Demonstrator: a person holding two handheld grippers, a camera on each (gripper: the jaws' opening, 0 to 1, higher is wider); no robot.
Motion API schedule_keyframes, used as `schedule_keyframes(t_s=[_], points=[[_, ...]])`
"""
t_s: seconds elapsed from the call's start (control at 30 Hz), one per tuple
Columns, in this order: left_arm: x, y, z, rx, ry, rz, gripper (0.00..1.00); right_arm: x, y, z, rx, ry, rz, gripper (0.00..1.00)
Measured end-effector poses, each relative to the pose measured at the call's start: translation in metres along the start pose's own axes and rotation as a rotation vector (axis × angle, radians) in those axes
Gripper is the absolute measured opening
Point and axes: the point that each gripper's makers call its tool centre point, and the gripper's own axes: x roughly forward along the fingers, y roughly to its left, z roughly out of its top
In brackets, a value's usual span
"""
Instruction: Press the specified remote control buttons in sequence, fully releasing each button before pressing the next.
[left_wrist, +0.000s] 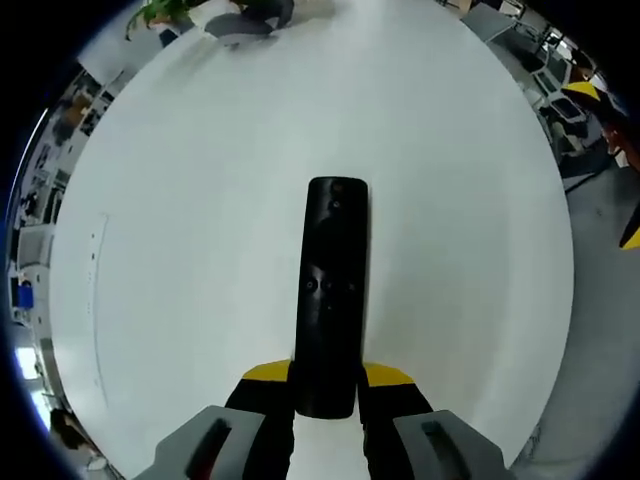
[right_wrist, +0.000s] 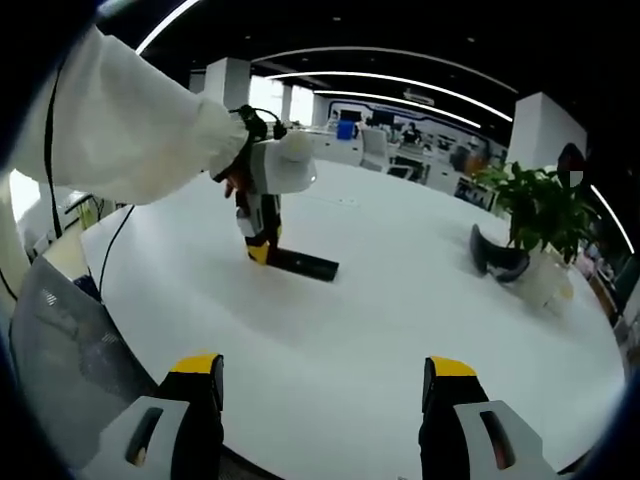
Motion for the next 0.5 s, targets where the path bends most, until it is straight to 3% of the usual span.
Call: schedule_keyframes(t_s=[0.5], points=[[-0.001, -0.018, -0.003, -0.060, -0.044, 0.004, 0.24, 0.000, 0.000, 0.001, 0.014, -0.011, 0.007, 0.81]])
